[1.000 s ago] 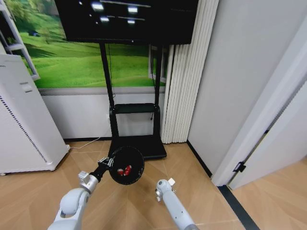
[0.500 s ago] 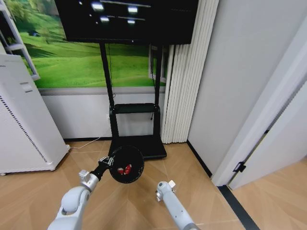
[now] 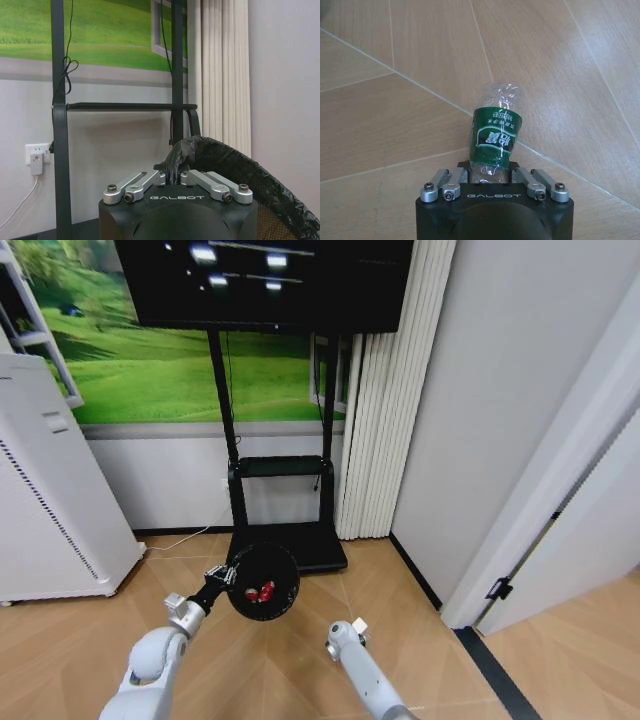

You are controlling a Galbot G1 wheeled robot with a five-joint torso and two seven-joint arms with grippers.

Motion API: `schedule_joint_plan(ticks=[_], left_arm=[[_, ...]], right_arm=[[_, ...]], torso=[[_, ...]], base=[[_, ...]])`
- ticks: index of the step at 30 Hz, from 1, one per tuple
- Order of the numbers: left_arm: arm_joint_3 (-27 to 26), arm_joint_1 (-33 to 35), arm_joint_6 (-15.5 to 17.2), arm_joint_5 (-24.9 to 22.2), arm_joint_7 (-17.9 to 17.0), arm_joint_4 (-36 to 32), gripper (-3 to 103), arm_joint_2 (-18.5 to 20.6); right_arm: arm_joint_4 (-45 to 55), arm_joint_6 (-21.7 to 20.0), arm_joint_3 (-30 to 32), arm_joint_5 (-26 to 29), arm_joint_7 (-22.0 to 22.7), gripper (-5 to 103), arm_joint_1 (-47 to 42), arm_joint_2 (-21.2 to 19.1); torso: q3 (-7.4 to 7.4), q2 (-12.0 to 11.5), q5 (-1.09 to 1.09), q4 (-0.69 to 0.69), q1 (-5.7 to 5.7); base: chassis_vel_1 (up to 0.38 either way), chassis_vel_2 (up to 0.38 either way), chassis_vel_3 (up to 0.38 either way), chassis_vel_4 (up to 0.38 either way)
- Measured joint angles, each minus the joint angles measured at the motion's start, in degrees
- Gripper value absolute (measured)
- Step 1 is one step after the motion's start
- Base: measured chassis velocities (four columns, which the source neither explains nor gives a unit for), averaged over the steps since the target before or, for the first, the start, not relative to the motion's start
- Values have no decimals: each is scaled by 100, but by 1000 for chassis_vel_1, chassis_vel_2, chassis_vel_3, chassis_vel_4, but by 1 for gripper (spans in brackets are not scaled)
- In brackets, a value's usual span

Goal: Pick up the trash bin and place the garbage on the floor into it.

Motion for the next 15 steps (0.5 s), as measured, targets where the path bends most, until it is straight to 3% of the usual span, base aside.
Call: schedule_joint_plan(ticks=[2, 8, 10, 12, 13, 15], left_arm=[[1, -14, -1, -28, 14, 20, 7, 32], [3, 11, -23, -72, 59, 44, 7, 69], [-21, 20, -48, -101, 99, 110, 7, 121], [-127, 55, -61, -122, 124, 158, 7, 162], [-127, 55, -61, -122, 124, 158, 7, 162], [-234, 100, -69, -136, 137, 171, 7, 163]], right_arm=[[438, -84, 134, -406, 59, 26, -254, 0], [1564, -246, 224, -1124, -161, 25, -967, 2], [2156, -317, 427, -1503, -301, 25, -1195, -112], [2766, -426, 703, -2246, -630, 25, -1410, -438], [2766, -426, 703, -2246, -630, 25, -1410, -438], [3208, -468, 889, -3203, -1367, 25, -1602, -725]], torso=[[1, 0, 1, 0, 0], [1, -1, 2, -2, 0], [0, 0, 3, 3, 0], [0, 0, -1, -2, 0], [0, 0, -1, -2, 0], [0, -1, 1, 0, 0]], base=[[0, 0, 0, 0], [0, 0, 0, 0], [0, 0, 0, 0], [0, 0, 0, 0], [0, 0, 0, 0], [0, 0, 0, 0]])
